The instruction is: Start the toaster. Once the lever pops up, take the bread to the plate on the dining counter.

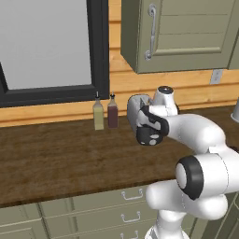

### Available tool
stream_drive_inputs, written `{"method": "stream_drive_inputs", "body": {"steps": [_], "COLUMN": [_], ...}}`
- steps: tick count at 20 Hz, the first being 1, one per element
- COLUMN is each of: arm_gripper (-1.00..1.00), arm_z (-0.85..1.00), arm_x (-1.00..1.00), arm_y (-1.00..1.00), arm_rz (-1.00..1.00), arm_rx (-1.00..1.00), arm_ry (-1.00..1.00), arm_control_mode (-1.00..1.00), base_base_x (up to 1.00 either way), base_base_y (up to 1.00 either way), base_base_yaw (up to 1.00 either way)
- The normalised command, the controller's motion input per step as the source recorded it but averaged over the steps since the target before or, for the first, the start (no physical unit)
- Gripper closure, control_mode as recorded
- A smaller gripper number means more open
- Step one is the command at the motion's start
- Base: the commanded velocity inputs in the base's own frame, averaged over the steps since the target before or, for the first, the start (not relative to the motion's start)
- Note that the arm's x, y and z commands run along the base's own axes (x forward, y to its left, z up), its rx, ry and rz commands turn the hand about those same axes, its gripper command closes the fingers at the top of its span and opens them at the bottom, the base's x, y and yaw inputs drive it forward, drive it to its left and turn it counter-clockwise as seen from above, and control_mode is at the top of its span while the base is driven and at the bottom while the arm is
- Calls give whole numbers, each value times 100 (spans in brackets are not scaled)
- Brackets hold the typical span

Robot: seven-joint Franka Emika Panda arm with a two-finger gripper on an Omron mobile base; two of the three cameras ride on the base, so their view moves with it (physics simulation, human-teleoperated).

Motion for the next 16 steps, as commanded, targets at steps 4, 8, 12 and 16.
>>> {"method": "stream_drive_inputs", "body": {"steps": [4, 8, 12, 16], "arm_gripper": [-100, -100, -100, -100], "arm_z": [57, 45, 35, 17], "arm_x": [-34, -32, -12, -1], "arm_y": [-49, -55, -22, -3], "arm_rz": [0, 2, 4, 3], "arm_rx": [2, 3, 3, 0], "arm_ry": [-11, -21, -32, -42], "arm_control_mode": [-100, -100, -100, -100], "base_base_x": [0, 0, 0, 0], "base_base_y": [0, 0, 0, 0], "base_base_yaw": [0, 0, 0, 0]}}
